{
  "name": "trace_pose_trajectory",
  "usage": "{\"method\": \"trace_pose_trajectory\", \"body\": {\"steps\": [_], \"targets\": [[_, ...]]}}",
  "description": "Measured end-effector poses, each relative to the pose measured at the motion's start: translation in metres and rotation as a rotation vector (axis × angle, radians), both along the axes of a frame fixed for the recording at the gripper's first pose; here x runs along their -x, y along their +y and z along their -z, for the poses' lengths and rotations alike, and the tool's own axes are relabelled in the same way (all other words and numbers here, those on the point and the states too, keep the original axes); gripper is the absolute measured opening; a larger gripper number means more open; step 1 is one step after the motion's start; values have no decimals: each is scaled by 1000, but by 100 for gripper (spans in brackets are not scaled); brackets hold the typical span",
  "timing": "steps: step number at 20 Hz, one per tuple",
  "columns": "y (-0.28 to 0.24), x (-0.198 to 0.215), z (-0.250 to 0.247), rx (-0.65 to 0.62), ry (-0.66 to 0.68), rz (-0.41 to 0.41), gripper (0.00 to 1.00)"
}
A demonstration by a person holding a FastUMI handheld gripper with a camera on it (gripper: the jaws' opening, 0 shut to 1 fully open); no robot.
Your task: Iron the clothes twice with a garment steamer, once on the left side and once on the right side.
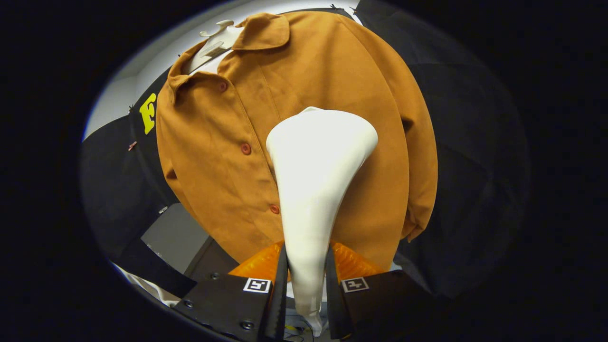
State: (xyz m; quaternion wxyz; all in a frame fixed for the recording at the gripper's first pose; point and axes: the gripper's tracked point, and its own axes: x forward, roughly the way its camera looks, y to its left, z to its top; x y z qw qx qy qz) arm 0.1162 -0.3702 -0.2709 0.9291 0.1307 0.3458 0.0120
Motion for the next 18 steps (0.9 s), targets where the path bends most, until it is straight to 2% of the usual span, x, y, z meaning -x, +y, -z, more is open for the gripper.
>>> {"method": "trace_pose_trajectory", "body": {"steps": [12,18], "targets": [[-7,40,78,-37,148,66,39],[-9,52,64,-6,110,132,40]]}}
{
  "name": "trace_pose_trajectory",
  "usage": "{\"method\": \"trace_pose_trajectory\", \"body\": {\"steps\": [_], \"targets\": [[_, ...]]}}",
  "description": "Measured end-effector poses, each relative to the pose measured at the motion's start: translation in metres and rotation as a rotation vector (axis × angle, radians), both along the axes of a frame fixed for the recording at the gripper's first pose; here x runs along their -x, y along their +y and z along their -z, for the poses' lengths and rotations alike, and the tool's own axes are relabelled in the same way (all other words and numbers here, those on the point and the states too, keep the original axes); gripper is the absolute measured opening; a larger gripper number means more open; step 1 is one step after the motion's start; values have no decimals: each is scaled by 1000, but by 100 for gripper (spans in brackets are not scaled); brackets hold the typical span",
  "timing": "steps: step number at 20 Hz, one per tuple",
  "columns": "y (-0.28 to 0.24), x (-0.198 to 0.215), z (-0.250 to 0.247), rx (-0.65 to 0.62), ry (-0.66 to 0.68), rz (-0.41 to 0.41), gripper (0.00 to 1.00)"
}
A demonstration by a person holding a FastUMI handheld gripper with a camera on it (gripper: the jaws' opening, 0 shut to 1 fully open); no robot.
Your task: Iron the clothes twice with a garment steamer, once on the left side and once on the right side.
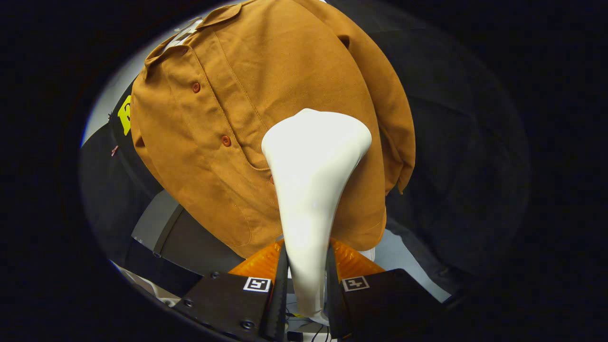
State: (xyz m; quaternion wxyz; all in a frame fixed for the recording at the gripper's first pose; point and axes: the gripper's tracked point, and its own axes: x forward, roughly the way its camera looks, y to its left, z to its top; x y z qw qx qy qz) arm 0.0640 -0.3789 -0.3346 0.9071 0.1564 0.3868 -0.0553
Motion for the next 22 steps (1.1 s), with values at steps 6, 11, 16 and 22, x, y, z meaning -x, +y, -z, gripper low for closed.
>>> {"method": "trace_pose_trajectory", "body": {"steps": [6,11,16,22], "targets": [[27,22,-76,89,-114,64,40],[95,35,-138,148,-213,36,39],[185,36,-174,182,-283,-15,40],[303,11,-197,185,-363,-172,40]]}}
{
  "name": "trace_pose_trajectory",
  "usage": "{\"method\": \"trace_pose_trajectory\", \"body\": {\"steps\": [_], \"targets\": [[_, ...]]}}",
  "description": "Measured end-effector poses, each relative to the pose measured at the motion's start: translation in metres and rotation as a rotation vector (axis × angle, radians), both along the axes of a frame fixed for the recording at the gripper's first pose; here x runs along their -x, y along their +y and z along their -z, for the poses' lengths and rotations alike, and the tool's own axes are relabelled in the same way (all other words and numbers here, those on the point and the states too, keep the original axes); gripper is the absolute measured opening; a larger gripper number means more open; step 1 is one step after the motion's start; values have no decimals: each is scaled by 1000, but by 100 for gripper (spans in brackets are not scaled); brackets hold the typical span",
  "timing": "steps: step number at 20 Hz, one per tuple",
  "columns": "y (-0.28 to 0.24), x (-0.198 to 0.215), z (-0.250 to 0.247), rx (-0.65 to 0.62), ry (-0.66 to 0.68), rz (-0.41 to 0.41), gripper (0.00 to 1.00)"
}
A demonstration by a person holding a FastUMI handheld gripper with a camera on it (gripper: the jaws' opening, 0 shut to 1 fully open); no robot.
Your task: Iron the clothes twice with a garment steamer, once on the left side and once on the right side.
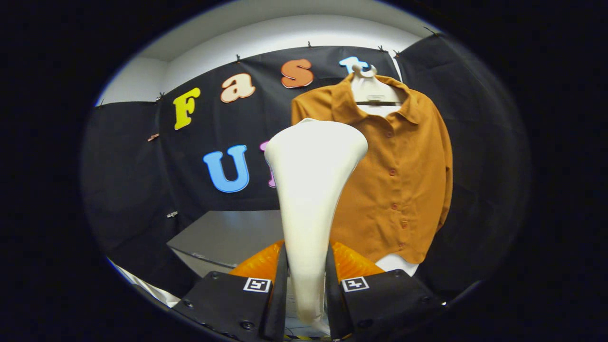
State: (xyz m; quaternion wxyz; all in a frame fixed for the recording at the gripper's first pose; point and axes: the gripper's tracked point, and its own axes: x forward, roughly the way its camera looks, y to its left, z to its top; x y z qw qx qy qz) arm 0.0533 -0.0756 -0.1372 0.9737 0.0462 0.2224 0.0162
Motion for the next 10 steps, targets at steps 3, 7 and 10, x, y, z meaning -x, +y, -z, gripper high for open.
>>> {"method": "trace_pose_trajectory", "body": {"steps": [3,7,10], "targets": [[48,-2,-9,-16,-27,-63,39],[103,0,-4,-32,-32,-153,39],[121,5,-6,-41,-26,-181,39]]}}
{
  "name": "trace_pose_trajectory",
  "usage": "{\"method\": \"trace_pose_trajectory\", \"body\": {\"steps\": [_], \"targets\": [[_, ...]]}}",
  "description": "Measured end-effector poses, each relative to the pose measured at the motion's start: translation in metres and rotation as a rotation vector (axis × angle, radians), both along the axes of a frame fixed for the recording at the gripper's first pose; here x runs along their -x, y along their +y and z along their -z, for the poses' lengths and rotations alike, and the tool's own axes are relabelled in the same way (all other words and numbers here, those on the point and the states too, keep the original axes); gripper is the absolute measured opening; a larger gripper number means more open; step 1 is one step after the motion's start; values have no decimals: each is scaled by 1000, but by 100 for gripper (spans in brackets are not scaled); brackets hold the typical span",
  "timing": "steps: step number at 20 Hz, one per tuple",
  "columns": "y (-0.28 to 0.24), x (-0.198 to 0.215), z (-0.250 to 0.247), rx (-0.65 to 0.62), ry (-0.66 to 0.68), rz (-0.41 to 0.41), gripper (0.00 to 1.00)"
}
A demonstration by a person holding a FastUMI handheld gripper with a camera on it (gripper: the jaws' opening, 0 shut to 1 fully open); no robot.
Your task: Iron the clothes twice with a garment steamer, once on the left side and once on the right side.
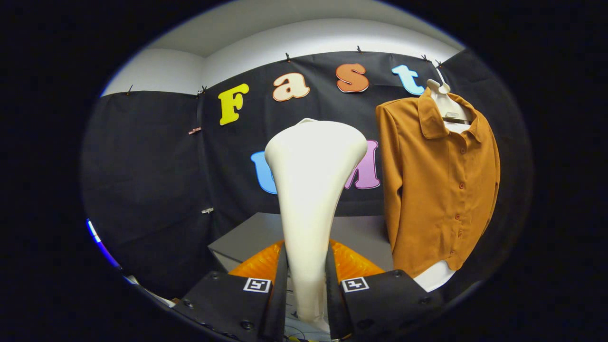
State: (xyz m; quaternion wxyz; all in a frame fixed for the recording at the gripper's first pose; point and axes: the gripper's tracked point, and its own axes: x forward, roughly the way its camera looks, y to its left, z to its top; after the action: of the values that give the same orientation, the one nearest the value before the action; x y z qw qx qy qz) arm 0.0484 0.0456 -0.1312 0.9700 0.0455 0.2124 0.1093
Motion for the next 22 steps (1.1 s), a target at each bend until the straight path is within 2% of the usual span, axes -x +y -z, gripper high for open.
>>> {"method": "trace_pose_trajectory", "body": {"steps": [7,22], "targets": [[13,9,-1,16,-3,-13,39],[7,12,-6,31,-22,-11,39]]}}
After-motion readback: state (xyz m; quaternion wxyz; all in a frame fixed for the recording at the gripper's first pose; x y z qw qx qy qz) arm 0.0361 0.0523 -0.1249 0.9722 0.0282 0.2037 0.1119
